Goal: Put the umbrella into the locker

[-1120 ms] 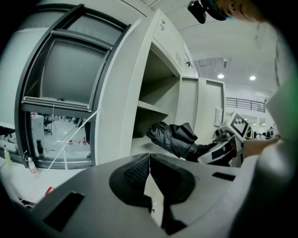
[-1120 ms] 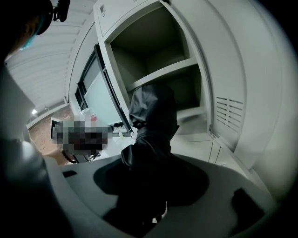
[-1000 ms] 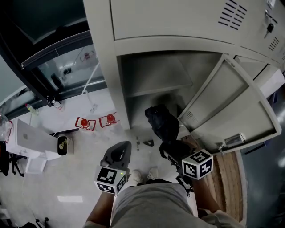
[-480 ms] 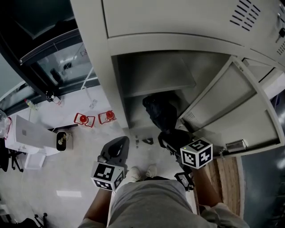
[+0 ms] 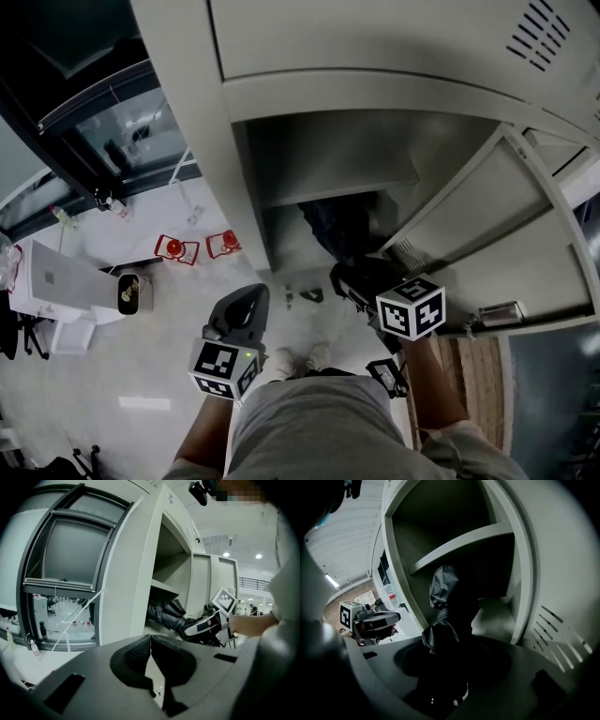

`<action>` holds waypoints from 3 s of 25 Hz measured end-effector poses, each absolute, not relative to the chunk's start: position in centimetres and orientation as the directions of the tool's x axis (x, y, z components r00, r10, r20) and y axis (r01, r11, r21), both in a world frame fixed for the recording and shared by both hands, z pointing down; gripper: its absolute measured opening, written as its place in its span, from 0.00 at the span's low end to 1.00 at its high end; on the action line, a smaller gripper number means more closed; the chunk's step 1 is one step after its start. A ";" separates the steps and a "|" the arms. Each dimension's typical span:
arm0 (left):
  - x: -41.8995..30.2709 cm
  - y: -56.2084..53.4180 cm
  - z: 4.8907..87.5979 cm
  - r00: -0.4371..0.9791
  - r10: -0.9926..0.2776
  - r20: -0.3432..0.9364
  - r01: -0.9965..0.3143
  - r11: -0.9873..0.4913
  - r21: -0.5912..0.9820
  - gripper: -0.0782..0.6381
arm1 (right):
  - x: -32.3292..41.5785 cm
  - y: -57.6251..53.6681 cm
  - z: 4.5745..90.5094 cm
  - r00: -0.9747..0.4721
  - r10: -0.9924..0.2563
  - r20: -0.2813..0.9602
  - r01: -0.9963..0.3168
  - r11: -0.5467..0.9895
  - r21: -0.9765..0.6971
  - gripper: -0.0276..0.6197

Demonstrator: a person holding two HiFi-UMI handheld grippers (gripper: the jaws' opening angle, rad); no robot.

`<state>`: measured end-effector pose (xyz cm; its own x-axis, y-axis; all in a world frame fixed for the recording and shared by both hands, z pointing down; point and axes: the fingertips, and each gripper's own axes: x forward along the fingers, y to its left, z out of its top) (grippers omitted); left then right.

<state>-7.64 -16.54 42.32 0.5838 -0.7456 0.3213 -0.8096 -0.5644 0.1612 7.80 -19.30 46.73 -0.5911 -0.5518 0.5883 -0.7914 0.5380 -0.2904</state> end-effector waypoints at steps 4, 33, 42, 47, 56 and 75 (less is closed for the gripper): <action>-7.9 -16.9 42.4 0.581 -0.748 0.321 -0.812 -0.560 0.163 0.13 | 7.6 -20.6 46.6 -0.580 -0.561 0.591 -0.798 0.535 -0.277 0.40; -10.3 -18.1 43.3 0.553 -0.763 0.336 -0.832 -0.527 0.172 0.13 | 4.8 -26.5 48.7 -0.556 -0.528 0.642 -0.801 0.546 -0.245 0.40; -11.1 -18.1 43.5 0.537 -0.774 0.336 -0.843 -0.509 0.175 0.13 | 4.4 -27.9 49.0 -0.542 -0.516 0.663 -0.799 0.560 -0.217 0.40; -11.4 -18.0 43.6 0.532 -0.777 0.336 -0.846 -0.502 0.177 0.13 | 4.2 -28.3 49.4 -0.533 -0.503 0.680 -0.796 0.570 -0.202 0.40; -11.6 -18.0 43.6 0.527 -0.781 0.336 -0.850 -0.494 0.183 0.13 | 4.1 -28.8 50.1 -0.516 -0.474 0.713 -0.788 0.588 -0.179 0.40; -12.0 -18.0 43.9 0.514 -0.784 0.347 -0.858 -0.478 0.189 0.13 | 3.4 -29.6 51.3 -0.493 -0.393 0.776 -0.761 0.627 -0.165 0.40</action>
<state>-11.98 -18.05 43.93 0.5141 -0.7842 0.3475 -0.8575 -0.4782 0.1895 3.41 -29.61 51.34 -0.4930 -0.3933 0.7761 -0.7609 0.6274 -0.1654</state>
